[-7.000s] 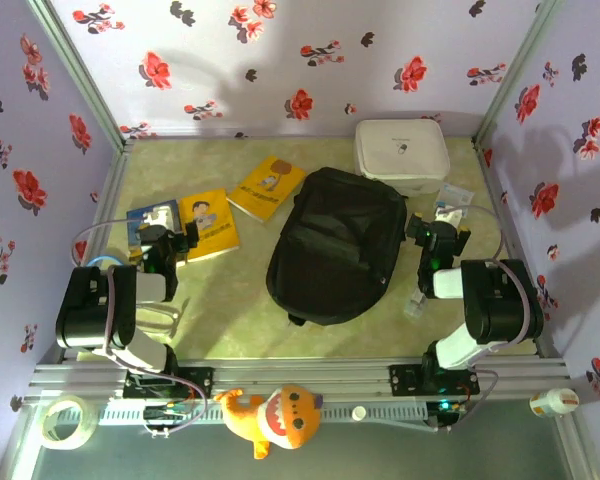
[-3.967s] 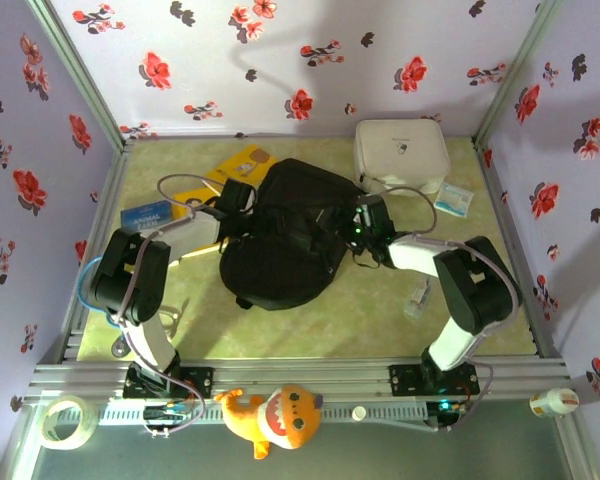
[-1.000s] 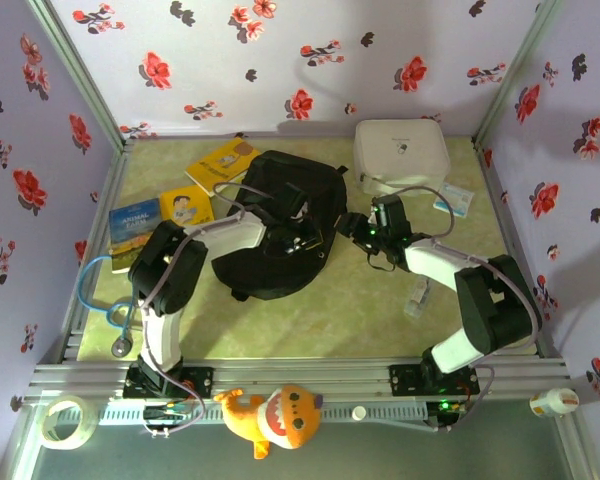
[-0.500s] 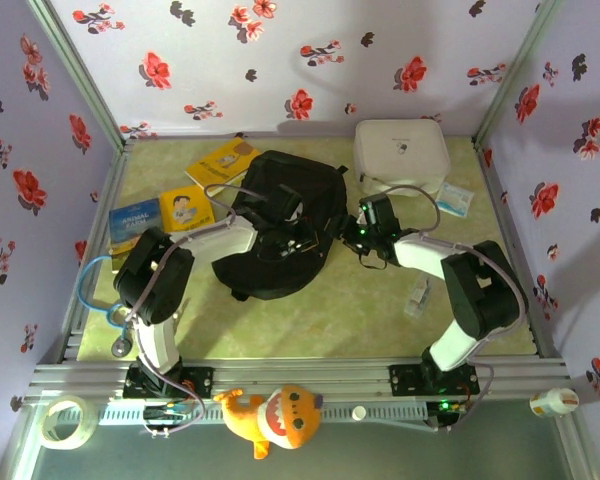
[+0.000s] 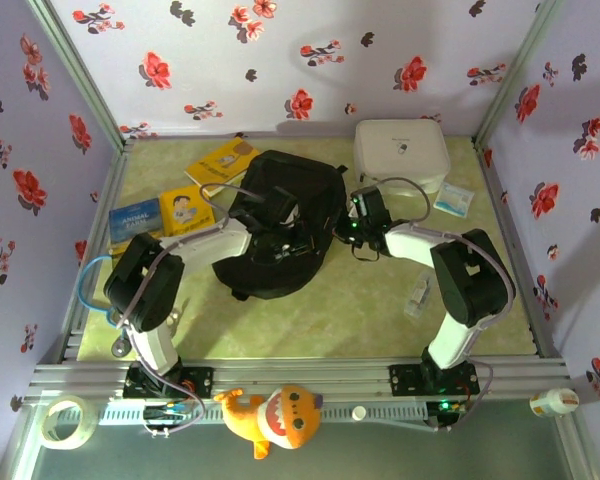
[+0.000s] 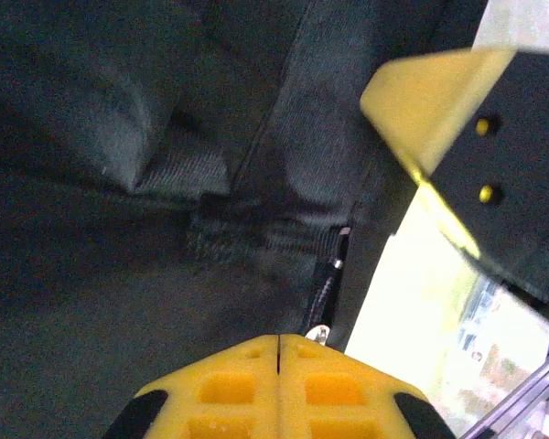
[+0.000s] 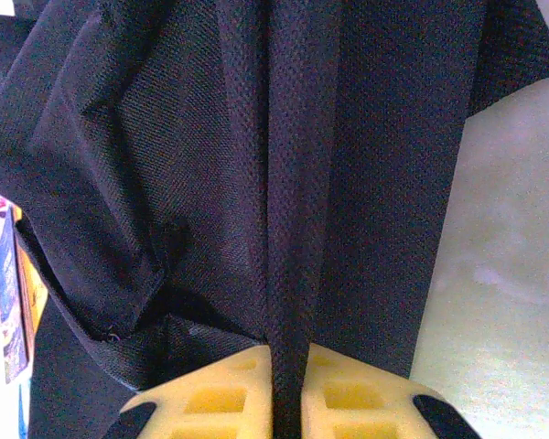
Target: Pack the student bag
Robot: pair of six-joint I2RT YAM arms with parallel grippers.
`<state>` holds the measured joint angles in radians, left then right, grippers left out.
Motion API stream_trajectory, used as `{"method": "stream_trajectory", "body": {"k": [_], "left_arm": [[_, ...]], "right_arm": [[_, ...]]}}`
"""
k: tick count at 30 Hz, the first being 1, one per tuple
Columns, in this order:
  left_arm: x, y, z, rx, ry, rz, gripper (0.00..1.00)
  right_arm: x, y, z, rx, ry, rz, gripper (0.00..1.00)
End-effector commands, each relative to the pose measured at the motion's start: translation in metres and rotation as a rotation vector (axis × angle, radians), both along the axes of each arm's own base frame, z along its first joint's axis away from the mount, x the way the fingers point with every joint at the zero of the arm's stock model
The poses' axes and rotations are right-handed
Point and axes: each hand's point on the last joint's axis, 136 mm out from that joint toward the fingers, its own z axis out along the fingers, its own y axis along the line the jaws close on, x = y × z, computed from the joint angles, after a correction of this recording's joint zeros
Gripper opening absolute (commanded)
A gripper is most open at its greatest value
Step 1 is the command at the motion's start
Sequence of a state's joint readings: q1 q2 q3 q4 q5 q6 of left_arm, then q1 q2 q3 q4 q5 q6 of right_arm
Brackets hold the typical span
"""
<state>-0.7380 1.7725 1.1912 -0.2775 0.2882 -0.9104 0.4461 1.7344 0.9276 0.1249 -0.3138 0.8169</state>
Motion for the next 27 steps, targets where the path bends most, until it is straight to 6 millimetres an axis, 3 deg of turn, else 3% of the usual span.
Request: {"method": "stream_trajectory", "body": {"k": [1, 7, 14, 17, 21, 27], "left_arm": [[-0.021, 0.02, -0.001, 0.089, -0.001, -0.069, 0.0], [-0.038, 0.041, 0.0, 0.166, -0.016, -0.137, 0.0], [-0.043, 0.043, 0.004, 0.155, -0.045, -0.155, 0.0], [-0.038, 0.035, 0.008, 0.14, -0.067, -0.165, 0.0], [-0.032, 0.025, 0.012, 0.129, -0.088, -0.184, 0.0], [-0.028, 0.016, 0.011, 0.121, -0.093, -0.201, 0.0]], "right_arm": [[0.027, -0.013, 0.005, -0.108, -0.082, -0.057, 0.1], [0.048, -0.03, -0.005, -0.161, -0.082, -0.141, 0.08], [0.056, -0.022, 0.006, -0.098, -0.1, -0.12, 0.13], [0.046, -0.016, 0.019, -0.051, -0.087, -0.088, 0.28], [0.017, -0.013, 0.026, 0.024, -0.016, -0.06, 0.53], [-0.03, -0.002, 0.016, 0.131, 0.117, -0.053, 0.58]]}}
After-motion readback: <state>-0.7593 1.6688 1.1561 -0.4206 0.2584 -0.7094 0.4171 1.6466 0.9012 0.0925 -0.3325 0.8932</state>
